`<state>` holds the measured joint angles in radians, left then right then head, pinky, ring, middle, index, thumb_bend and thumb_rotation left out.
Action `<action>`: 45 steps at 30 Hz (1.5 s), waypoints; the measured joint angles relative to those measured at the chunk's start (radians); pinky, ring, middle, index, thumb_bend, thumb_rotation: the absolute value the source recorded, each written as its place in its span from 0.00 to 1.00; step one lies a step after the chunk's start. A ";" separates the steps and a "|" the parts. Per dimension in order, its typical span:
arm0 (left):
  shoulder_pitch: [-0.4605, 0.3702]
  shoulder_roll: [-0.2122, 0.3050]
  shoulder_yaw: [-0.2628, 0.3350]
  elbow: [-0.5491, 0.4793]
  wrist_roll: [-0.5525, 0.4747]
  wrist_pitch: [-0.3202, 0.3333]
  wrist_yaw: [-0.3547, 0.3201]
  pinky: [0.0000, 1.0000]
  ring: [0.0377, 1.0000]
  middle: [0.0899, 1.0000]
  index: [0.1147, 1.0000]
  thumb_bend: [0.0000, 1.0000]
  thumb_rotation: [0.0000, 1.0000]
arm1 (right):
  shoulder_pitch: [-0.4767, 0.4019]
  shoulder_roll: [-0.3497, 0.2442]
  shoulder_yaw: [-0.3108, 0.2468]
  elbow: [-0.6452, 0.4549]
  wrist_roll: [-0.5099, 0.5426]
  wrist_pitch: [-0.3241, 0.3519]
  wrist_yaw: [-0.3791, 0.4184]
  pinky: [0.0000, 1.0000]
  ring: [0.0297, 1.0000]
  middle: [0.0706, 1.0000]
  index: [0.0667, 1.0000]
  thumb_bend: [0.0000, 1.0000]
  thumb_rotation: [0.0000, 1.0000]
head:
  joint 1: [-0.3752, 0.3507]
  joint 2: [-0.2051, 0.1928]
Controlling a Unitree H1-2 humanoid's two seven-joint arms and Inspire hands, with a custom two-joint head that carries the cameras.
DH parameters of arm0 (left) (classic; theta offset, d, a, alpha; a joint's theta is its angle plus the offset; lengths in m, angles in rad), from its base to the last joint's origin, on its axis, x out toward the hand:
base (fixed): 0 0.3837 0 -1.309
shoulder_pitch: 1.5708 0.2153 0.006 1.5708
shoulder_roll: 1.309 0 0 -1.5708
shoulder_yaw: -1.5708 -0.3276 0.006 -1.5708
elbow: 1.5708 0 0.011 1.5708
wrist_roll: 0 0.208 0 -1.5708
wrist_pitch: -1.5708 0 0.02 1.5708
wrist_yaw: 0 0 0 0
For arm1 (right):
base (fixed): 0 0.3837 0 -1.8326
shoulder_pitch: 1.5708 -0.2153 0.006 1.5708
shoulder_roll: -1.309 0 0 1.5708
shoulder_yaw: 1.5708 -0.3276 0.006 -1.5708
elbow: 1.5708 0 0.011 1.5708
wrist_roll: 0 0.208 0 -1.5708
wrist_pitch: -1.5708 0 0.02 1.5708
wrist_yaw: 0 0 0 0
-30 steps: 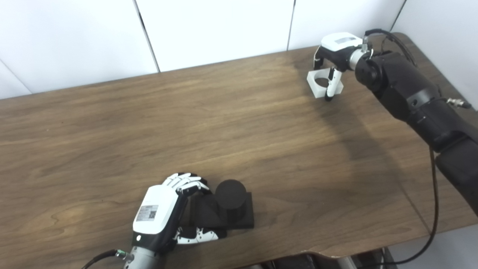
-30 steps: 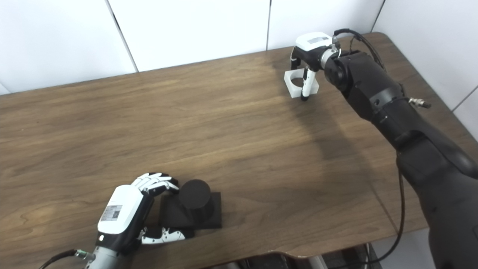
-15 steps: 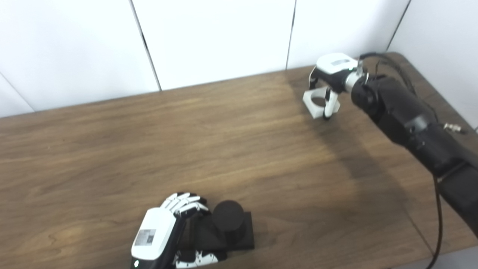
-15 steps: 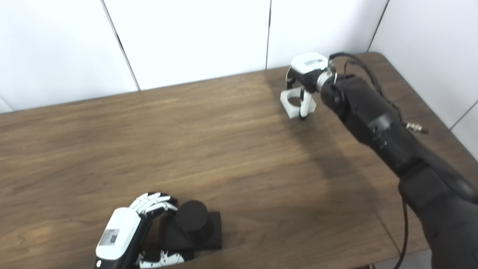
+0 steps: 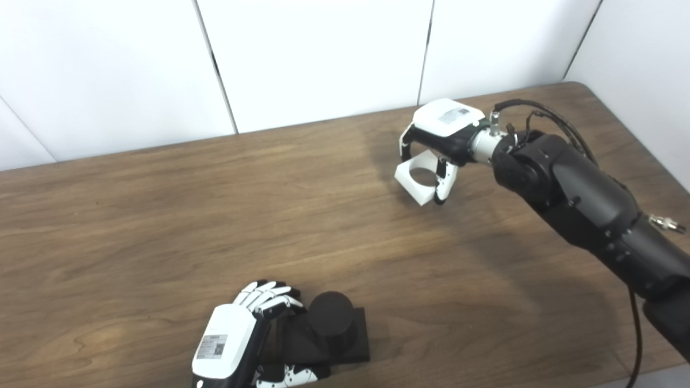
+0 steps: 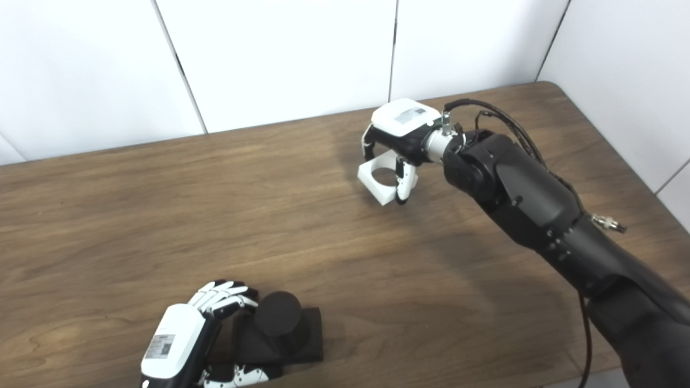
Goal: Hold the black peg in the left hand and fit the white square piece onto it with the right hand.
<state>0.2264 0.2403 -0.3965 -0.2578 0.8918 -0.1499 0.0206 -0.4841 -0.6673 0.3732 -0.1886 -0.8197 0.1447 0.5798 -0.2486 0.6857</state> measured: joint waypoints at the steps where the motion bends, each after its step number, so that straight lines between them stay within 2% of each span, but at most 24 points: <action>1: 0.000 -0.001 0.000 0.000 0.002 0.001 0.000 0.87 0.81 0.74 0.42 0.51 0.05 | 0.008 0.000 -0.007 -0.033 0.003 0.001 0.017 0.95 0.85 0.73 0.45 0.52 0.13 | 0.000 0.000; 10: -0.003 -0.018 -0.013 -0.001 0.015 0.029 -0.002 0.88 0.81 0.74 0.42 0.51 0.05 | 0.073 0.011 -0.044 -0.298 0.018 0.011 0.169 0.93 0.83 0.72 0.45 0.52 0.13 | 0.075 0.018; 18: -0.008 -0.038 -0.033 -0.014 0.041 0.072 -0.020 0.89 0.83 0.75 0.42 0.51 0.05 | 0.081 0.043 -0.100 -0.442 0.077 0.010 0.223 0.94 0.82 0.70 0.45 0.52 0.13 | 0.146 0.049; 26: -0.032 -0.051 -0.060 -0.029 0.065 0.123 -0.065 0.91 0.85 0.77 0.42 0.50 0.06 | 0.068 0.096 -0.118 -0.551 0.134 0.026 0.286 0.95 0.81 0.69 0.44 0.52 0.13 | 0.180 0.069; 29: -0.038 -0.058 -0.070 -0.029 0.071 0.137 -0.077 0.92 0.84 0.77 0.42 0.50 0.06 | 0.052 0.121 -0.120 -0.602 0.147 0.046 0.306 0.96 0.81 0.69 0.44 0.52 0.13 | 0.190 0.089; 33: -0.039 -0.059 -0.071 -0.030 0.074 0.140 -0.077 0.90 0.84 0.76 0.42 0.50 0.06 | 0.035 0.146 -0.125 -0.631 0.164 0.064 0.330 0.96 0.81 0.68 0.44 0.52 0.13 | 0.195 0.121; 45: -0.050 -0.059 -0.071 -0.040 0.077 0.147 -0.102 0.90 0.83 0.76 0.42 0.50 0.06 | 0.007 0.204 -0.119 -0.706 0.179 0.124 0.411 0.95 0.81 0.67 0.44 0.52 0.13 | 0.173 0.160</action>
<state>0.1769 0.1817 -0.4673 -0.2974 0.9693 -0.0026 -0.0812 -0.4767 -0.4635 0.2543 -0.8950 -0.6402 0.2683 0.9912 -0.0752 0.8452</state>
